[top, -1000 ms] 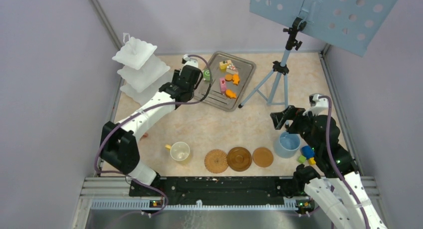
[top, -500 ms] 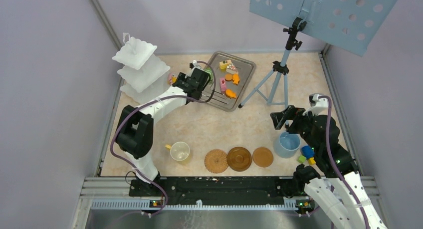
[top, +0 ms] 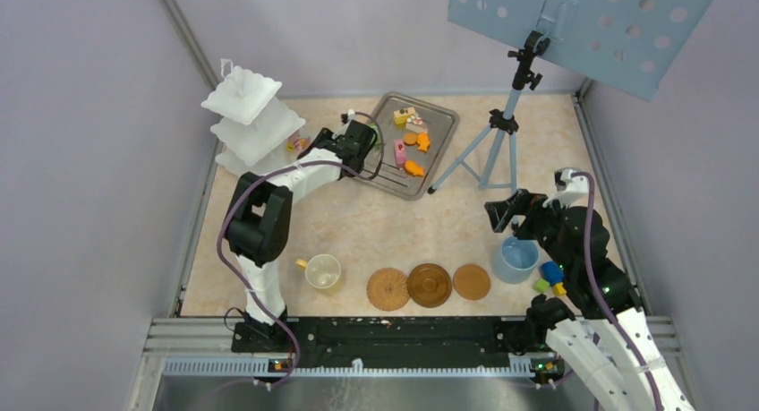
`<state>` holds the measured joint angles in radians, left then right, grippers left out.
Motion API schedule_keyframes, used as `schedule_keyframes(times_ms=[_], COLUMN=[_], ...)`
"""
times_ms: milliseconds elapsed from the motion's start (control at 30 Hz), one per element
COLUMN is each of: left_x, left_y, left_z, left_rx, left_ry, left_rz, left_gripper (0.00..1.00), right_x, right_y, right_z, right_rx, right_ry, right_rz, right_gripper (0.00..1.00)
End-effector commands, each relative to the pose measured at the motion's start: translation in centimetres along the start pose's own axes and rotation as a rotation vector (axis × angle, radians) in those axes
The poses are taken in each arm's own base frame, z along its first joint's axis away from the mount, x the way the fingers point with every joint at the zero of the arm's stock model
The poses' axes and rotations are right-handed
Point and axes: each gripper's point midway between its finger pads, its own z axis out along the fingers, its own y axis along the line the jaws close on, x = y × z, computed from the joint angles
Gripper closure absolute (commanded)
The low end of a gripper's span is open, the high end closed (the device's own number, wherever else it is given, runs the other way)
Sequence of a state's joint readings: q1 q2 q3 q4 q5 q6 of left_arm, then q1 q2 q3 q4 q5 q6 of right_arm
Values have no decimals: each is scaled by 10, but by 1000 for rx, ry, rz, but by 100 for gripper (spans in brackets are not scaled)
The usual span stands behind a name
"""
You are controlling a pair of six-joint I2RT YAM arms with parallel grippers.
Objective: Serve the afternoon tea
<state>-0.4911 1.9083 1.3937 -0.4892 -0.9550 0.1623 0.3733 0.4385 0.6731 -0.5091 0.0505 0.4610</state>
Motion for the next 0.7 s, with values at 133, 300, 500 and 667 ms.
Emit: schedule_keyframes(times_ms=[133,300,500,667], left_x=[-10,-7,-6,-6], left_y=[17,9,4,1], left_z=[11,14,11,8], left_rx=[-93,-74,-35,-11], left_ry=[-3,9,8,3], left_rz=[-10,-1,-11,-20], left_gripper=[62,52,44,38], right_x=[-8,-7,-8,-8], right_y=[8,8,7,8], right_z=[-1,-1,-1,-1], right_rx=[-39,-39,-33,-35], right_ry=[-34,-33,-34,-33], right_rz=[-4,-4,-3,-3], right_gripper=[1,1,1,1])
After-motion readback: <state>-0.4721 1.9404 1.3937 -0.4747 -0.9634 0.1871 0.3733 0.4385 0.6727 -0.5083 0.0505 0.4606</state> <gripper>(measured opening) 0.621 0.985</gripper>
